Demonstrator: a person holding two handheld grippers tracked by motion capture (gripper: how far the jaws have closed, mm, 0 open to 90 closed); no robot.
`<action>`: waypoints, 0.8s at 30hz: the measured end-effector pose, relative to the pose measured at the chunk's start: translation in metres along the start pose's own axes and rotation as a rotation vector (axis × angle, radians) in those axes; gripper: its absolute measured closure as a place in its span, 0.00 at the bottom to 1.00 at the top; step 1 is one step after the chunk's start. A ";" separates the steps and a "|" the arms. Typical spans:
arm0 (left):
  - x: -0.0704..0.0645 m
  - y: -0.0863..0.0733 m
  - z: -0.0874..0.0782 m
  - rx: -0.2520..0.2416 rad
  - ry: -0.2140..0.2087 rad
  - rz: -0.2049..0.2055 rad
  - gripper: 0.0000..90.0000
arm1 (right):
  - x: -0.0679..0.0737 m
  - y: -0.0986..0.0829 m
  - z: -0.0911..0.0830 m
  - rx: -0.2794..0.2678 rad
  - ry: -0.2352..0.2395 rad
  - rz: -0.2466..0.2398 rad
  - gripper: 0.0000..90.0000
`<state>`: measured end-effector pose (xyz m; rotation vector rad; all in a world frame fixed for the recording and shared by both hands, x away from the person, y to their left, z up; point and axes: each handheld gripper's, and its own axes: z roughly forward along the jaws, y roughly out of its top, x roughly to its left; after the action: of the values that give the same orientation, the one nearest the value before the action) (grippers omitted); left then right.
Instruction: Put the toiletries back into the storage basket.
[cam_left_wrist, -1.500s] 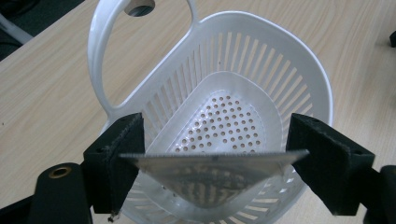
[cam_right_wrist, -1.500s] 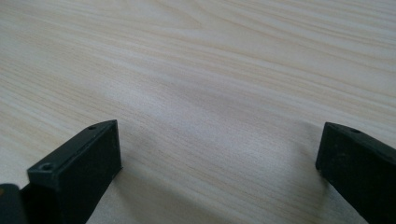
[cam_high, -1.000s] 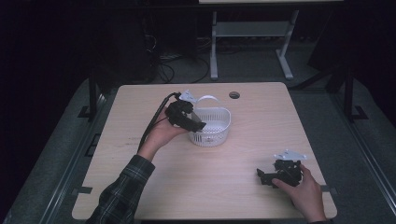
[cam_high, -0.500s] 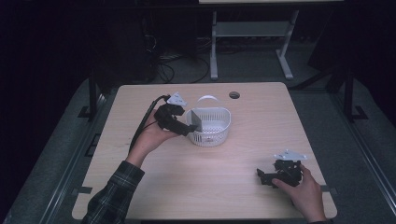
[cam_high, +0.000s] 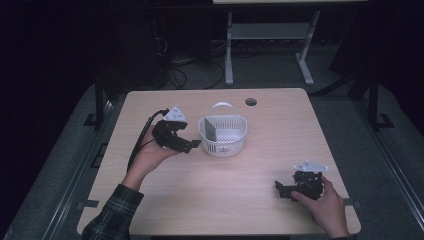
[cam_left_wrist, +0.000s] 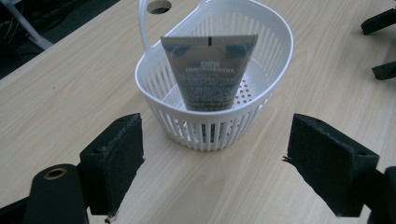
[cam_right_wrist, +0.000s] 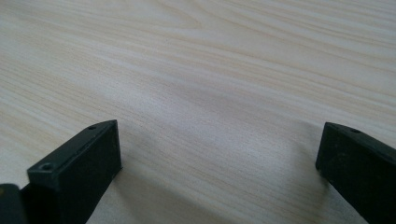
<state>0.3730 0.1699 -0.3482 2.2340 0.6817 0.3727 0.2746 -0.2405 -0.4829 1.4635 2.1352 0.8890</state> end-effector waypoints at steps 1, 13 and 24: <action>0.000 -0.002 -0.001 -0.002 0.003 0.000 0.20 | 0.000 0.000 0.000 0.000 0.000 0.000 0.00; -0.009 -0.031 -0.015 -0.020 0.023 -0.013 0.20 | 0.000 0.000 0.000 0.000 0.000 0.000 0.00; -0.021 -0.061 -0.022 -0.020 0.043 -0.022 0.20 | 0.000 0.000 0.000 0.000 0.000 0.000 0.00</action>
<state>0.3243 0.2056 -0.3795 2.2034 0.7219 0.4156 0.2746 -0.2405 -0.4829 1.4634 2.1356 0.8890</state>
